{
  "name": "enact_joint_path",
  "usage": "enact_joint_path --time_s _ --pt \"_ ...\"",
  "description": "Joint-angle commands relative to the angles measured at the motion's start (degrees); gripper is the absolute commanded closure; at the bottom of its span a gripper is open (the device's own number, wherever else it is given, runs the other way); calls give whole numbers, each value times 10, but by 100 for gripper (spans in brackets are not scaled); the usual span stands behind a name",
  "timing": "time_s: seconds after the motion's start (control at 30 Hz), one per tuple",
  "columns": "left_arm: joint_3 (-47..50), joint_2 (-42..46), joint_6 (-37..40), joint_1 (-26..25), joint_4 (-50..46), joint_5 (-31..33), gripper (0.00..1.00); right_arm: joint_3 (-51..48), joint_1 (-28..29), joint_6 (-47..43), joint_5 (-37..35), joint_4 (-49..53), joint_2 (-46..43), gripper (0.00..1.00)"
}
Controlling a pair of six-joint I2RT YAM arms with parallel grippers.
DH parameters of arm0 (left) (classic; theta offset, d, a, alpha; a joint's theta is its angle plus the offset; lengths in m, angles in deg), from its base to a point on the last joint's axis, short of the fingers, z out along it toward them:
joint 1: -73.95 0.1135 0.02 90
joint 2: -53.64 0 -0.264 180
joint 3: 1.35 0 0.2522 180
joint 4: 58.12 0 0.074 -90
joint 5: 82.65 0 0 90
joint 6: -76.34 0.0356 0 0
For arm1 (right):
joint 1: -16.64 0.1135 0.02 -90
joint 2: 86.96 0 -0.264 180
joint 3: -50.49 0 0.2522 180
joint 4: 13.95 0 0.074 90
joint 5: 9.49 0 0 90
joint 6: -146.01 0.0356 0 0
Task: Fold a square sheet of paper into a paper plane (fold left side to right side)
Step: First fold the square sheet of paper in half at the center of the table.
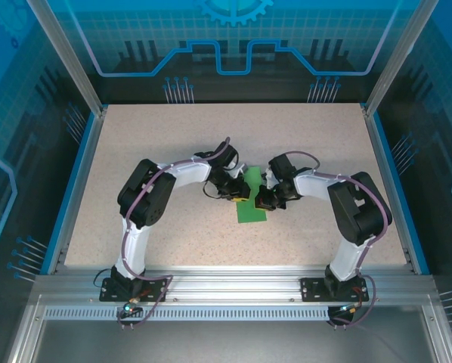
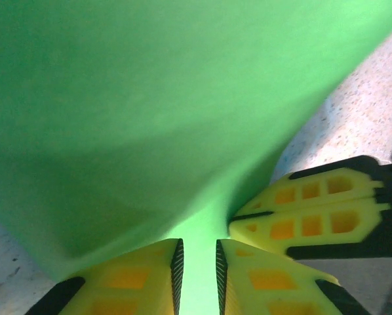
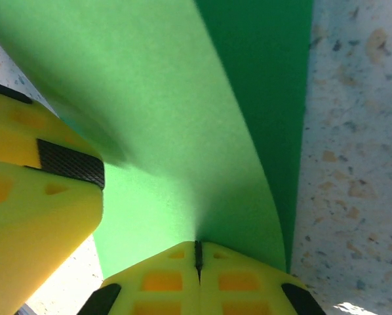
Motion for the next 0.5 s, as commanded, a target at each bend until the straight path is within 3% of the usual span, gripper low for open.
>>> enact_joint_path --time_s 0.0,0.47 --pt "-22 1 -2 7 -11 4 77 -7 7 -2 -38 51 27 95" --pt "6 -28 39 22 64 -10 81 -1 6 -12 -53 65 27 95"
